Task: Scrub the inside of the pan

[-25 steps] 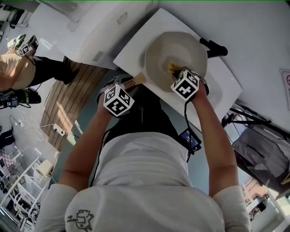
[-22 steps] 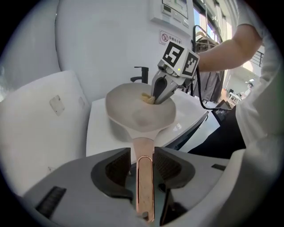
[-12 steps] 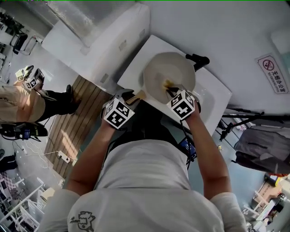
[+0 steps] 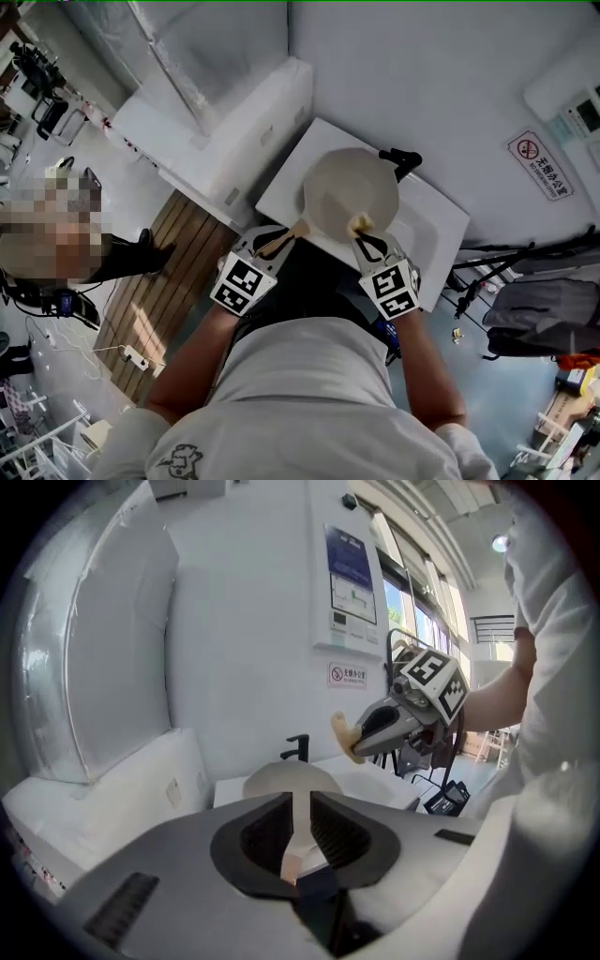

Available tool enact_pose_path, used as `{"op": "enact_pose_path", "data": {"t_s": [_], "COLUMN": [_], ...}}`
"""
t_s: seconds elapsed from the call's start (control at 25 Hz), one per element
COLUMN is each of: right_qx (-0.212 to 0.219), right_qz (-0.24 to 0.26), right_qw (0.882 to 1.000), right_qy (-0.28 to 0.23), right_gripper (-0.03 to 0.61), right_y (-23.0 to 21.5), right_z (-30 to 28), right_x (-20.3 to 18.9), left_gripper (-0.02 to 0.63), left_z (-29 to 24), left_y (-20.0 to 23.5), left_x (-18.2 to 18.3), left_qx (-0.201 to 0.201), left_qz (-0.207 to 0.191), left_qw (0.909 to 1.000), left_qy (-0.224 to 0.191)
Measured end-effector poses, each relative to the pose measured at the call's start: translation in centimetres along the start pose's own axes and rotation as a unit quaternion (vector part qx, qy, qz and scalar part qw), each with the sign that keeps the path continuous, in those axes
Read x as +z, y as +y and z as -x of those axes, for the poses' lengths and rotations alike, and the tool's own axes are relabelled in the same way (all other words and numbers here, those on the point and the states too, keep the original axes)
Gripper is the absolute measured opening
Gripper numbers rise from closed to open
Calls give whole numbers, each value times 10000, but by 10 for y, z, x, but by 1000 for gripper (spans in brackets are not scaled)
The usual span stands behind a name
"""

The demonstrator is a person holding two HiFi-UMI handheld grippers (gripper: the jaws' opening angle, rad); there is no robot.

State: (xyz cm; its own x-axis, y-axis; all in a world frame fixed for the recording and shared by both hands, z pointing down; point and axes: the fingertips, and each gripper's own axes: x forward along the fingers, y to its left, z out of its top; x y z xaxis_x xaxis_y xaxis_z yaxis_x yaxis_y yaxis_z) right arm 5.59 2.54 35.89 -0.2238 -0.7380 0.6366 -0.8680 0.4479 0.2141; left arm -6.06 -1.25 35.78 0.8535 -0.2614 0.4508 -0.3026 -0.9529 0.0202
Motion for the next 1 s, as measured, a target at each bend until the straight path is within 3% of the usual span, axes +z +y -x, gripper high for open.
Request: {"op": "enact_pose_path", "data": {"t_s": [0.16,0.28,0.44,0.6,1.0], "right_qx": [-110,-130,-32,73,303], "right_qz": [-49,-199,-311,-339,-522], "right_qw": [9986,9961,9919,9874,9771], "right_qy": [-516,-850,-1228,-1541,-2039], "right_gripper": [25,25,25,23,23], "right_y": [8,14,22,18,4], "right_z": [37,62,89,121,224], "right_x": [25,35,39,34,-15], "left_gripper": [24,0,-2,-2,-2], "left_z": [28,45,59,58,41], "left_y": [-10,-23,-41,-68,-185], "left_x": [27,46,61,83,118], "left_qx": [54,-27,-6,137,303], "left_qz": [67,331,538,607,473], "left_qw": [9990,9960,9931,9908,9890], "left_qy": [-446,-824,-1044,-1204,-1369]}}
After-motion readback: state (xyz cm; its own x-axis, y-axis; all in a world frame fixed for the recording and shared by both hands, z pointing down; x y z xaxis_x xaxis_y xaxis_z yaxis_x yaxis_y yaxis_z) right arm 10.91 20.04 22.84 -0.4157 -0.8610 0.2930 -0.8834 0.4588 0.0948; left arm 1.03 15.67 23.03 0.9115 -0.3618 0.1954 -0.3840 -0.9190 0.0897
